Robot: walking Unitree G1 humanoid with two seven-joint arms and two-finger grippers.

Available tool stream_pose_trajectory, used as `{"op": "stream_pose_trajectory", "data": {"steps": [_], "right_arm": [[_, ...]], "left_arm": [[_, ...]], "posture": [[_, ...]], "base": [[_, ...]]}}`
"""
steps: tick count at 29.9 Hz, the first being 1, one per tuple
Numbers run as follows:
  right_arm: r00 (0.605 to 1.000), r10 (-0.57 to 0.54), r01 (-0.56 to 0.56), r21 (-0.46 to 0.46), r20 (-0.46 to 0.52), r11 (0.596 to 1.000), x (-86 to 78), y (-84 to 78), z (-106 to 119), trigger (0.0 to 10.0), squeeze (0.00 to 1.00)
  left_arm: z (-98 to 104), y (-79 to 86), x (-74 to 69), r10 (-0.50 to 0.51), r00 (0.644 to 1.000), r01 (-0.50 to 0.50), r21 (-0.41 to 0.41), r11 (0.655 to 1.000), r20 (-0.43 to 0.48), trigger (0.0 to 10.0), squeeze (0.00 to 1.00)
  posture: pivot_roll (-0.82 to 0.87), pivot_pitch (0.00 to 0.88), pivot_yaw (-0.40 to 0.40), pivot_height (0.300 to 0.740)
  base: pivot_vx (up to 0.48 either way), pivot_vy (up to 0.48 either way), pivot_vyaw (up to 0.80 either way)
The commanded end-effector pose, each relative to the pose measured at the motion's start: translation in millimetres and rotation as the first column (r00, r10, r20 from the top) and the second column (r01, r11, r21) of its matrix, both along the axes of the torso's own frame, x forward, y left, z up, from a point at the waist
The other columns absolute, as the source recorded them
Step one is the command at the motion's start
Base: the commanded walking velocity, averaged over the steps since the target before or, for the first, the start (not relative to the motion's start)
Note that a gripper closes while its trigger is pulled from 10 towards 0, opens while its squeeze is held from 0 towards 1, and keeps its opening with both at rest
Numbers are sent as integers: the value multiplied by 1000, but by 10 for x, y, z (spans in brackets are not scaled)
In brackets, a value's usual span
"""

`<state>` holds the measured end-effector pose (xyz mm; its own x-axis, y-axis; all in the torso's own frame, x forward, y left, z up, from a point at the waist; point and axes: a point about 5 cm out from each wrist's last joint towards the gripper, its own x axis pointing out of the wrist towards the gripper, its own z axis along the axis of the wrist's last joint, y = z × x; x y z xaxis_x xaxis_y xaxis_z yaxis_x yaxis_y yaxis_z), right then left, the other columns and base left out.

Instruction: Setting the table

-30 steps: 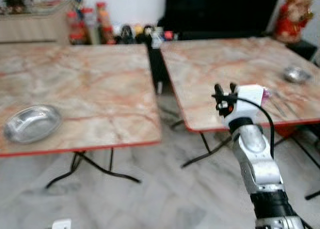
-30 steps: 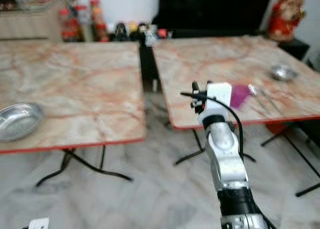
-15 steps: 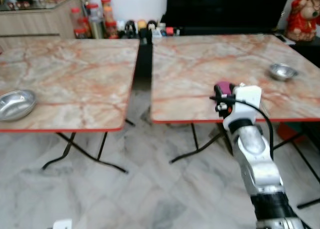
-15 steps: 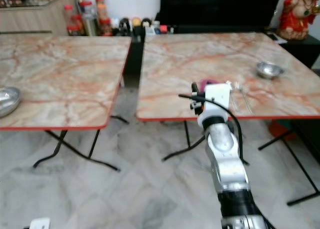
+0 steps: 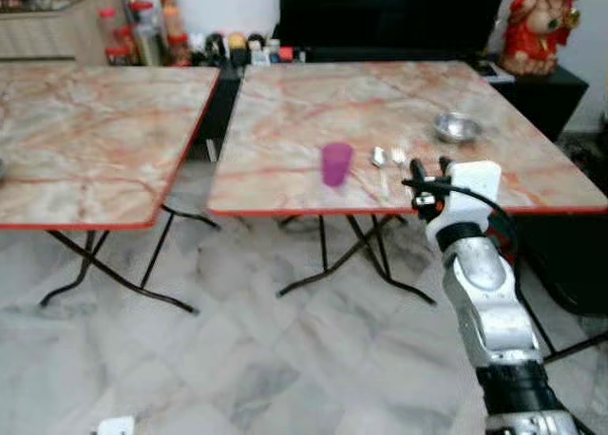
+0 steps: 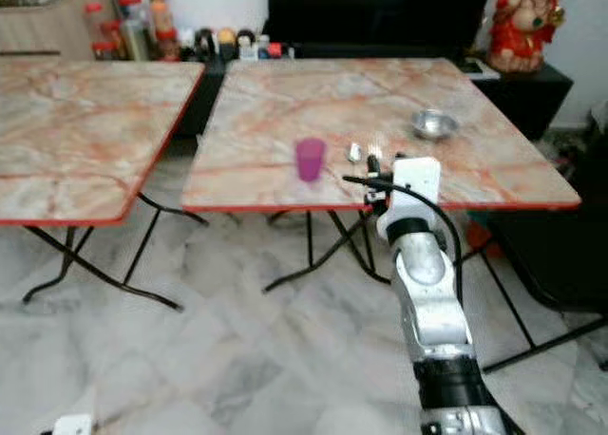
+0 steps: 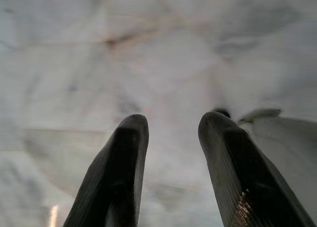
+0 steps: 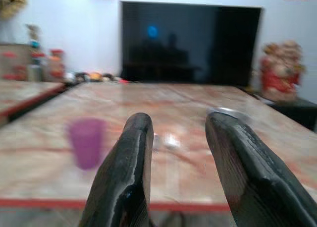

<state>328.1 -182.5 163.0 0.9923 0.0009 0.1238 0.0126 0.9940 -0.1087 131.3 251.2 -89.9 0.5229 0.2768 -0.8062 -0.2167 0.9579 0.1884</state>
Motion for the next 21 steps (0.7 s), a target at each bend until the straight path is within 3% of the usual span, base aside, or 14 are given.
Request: {"op": "stream_pose_trajectory", "data": {"steps": [1,7,14,21], "right_arm": [[999,25,-25,9,21,1000,30,77,70,10000,0],[999,29,-29,21,27,999,41,88,83,10000,0],[999,29,-28,-42,21,999,40,95,73,10000,0],[1000,25,-25,-16,15,1000,44,85,62,10000,0]], "left_arm": [[15,74,-16,-6,1000,6,18,1000,-11,10000,0],[4,60,-31,18,1000,-18,-8,1000,-12,10000,0],[4,60,-32,20,1000,-20,-9,1000,-11,10000,0],[5,62,-30,19,1000,-19,-10,1000,-11,10000,0]], "posture": [[3,0,18,732],[4,0,16,732],[4,0,14,732],[6,0,13,732]], "base": [[0,0,0],[0,0,0],[333,0,0],[343,0,362]]}}
